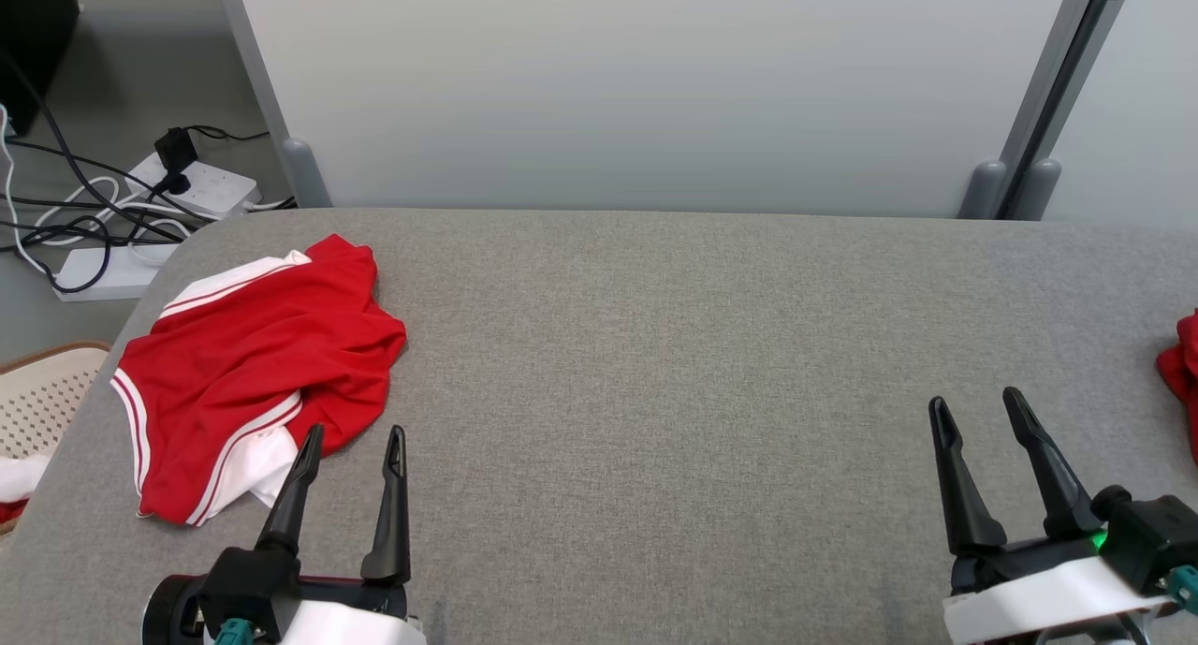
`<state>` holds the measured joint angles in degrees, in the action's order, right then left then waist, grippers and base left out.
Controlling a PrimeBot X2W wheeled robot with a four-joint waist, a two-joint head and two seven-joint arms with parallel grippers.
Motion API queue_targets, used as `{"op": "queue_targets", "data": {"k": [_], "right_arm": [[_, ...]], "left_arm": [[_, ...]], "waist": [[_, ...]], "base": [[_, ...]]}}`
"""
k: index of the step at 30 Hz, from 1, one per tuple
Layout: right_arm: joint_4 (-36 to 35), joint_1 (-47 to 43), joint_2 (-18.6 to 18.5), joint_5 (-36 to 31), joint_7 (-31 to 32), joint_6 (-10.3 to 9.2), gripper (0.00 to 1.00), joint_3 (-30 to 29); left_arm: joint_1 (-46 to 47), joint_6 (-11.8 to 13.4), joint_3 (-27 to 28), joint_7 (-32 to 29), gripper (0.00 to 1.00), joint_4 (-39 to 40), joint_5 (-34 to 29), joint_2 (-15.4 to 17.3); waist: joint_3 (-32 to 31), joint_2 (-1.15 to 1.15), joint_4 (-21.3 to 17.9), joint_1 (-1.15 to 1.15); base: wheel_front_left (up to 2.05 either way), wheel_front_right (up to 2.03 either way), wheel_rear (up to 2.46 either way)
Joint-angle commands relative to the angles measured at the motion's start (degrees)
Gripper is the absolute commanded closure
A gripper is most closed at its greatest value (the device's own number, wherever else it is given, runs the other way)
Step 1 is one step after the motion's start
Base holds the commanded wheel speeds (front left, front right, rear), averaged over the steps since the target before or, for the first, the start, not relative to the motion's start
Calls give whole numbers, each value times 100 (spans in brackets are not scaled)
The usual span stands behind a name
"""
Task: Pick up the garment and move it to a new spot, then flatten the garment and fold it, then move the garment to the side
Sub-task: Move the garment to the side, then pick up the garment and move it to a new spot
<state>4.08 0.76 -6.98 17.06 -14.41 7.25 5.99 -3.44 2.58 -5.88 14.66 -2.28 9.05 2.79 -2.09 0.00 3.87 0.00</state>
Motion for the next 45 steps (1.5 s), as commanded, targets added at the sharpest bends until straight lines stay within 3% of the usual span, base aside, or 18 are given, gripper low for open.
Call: {"op": "queue_targets", "data": {"k": [1,31,45], "right_arm": [[-225,45,-9,-68,-59,24,0,118],[-350,-200,53,-40,-59,24,0,153],[-476,-112,-9,75,-59,24,0,454]], "left_arm": [[70,-7,199,34,0,144,-54,10],[34,-3,205,34,0,-120,-3,10],[95,42,245,34,0,-124,43,9]], "waist": [[4,0,-9,0],[-13,0,-9,0],[19,0,472,0]], "base": [[0,0,0],[0,0,0],[0,0,0]]}}
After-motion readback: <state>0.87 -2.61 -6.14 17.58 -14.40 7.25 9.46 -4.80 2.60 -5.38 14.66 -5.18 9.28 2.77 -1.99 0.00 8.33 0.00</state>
